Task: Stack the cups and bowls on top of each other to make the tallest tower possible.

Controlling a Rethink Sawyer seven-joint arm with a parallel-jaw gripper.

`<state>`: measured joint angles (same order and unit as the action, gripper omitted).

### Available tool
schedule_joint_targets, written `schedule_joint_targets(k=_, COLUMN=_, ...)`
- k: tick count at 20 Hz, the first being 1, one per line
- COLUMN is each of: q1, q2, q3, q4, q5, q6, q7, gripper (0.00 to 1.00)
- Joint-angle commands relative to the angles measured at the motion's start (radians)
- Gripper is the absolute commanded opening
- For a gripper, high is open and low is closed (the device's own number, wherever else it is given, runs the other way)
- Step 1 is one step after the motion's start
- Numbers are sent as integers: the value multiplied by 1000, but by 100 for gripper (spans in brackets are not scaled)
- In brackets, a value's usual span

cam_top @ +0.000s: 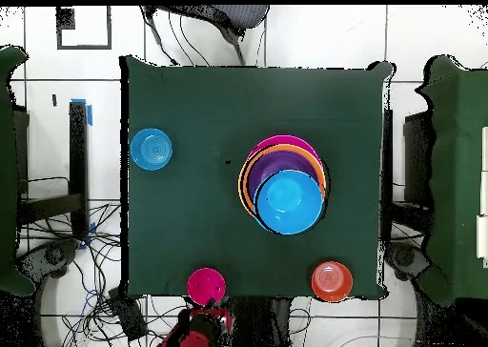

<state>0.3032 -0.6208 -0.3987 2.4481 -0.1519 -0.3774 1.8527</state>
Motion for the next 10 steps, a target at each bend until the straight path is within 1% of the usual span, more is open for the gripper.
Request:
schedule_joint_targets(k=1, q1=98, q2=-77, q3=89, q4=-56, q5=153, q6=249, q7=171, gripper=100)
schedule_joint_targets(k=4, q1=156, q2=-107, q3=74, q4=-91, q5=202, q6=342, q7=171, gripper=100)
schedule_joint_targets(k=6, q1=192, q2=-106, q3=62, q4=-129, q5=226, q6=392, q7=164, gripper=100)
schedule_joint_targets(k=10, q1=233, q2=-114, q3=54, q4=-193, q5=255, q6=478, q7=164, gripper=100)
